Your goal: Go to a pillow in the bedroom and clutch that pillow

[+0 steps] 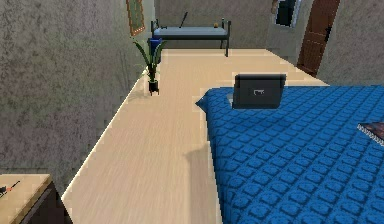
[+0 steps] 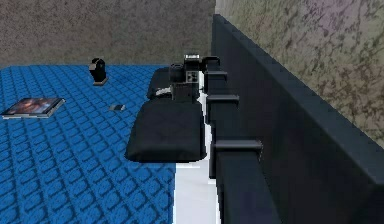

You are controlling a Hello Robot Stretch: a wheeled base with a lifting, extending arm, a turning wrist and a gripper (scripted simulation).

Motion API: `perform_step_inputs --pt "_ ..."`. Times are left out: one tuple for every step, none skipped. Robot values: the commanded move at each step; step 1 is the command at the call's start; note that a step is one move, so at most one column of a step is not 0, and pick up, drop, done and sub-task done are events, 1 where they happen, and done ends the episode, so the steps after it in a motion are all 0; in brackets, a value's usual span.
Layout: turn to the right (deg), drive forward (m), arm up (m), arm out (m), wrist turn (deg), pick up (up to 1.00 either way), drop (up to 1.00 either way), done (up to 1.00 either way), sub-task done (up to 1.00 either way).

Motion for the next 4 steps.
perform_step_inputs --pt "0.0 0.0 -0.3 0.0 0.0 0.0 0.0 0.0 0.0" --pt "0.0 0.0 0.0 0.0 0.0 1.0 0.0 0.0 0.0" --pt "0.0 0.0 0.1 0.0 0.0 0.0 0.0 0.0 0.0" --pt "0.0 0.0 0.0 0.0 0.0 0.0 0.0 1.0 0.0"
